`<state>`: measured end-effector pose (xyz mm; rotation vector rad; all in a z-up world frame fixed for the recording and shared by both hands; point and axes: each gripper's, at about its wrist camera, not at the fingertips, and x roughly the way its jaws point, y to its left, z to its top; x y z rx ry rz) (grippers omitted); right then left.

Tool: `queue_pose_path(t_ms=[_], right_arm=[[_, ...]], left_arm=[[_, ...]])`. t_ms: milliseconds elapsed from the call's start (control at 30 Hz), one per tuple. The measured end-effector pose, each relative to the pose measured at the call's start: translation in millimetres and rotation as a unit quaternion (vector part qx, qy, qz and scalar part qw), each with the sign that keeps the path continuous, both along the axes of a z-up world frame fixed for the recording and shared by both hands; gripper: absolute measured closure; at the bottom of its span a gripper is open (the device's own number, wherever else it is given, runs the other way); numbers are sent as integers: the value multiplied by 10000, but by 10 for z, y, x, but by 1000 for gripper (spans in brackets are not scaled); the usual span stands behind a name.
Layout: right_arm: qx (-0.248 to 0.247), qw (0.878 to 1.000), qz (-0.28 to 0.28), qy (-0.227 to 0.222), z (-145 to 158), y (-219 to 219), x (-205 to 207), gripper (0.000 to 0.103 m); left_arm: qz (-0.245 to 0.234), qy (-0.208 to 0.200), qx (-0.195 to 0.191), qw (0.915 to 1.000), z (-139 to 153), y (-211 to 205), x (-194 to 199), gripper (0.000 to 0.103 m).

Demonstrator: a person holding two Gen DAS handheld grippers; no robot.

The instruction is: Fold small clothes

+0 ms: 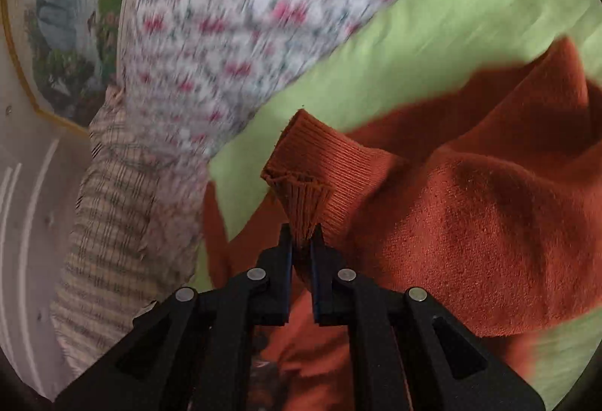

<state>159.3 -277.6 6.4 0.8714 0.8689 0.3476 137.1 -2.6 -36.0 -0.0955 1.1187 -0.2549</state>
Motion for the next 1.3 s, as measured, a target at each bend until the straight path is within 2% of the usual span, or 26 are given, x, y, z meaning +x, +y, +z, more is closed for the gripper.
queue_pose_path(t_ms=[133,300,433,567,633,667,700,733,767,800,833,933,1033,1133,1300], right_arm=[[153,9979,566,259,-297,773,214,94],[304,9933,1034,416,-505,1412,332,94],[63,9900,1221,703,-597,1588,339,75],[36,9942,897,589,-489,1225,125,70],[-102,9964,645,537,-411,969,7,69],[-176,9971,508,530,-372,833,-59,69],[-250,9977,348,527,-341,659,-146,69],[-315,9978,202,545,-314,538,-208,69],[-379,9976,39,582,-289,411,-262,68],[-415,9972,-123,607,-272,257,-342,68],[-434,9968,-278,615,-257,114,-417,68],[-581,9942,-650,632,-193,-98,-527,69],[-805,9901,-1003,572,-112,-382,-649,68],[-1059,9849,-1212,637,-114,-579,-640,67],[-1419,9812,-1036,804,-250,-665,-339,65]], left_arm=[[-50,63,-255,9996,9,280,-80,3],[-165,64,-510,9985,-5,455,-58,3],[-156,258,-811,9962,-165,408,147,3],[-1,549,-1022,9933,-422,293,443,4],[150,599,-1056,9925,-498,280,535,7],[235,511,-1063,9927,-499,263,580,12],[248,447,-1095,9927,-484,247,590,29],[247,390,-1126,9926,-472,227,616,39],[220,369,-1137,9926,-470,206,639,64],[138,407,-1182,9921,-477,177,666,94],[36,427,-1192,9920,-462,151,677,94],[17,-114,-816,9966,-193,200,608,94],[341,-331,-319,9984,-118,473,635,95],[522,-110,-355,9979,-215,740,715,95],[527,-240,-332,9978,-142,699,714,95]])
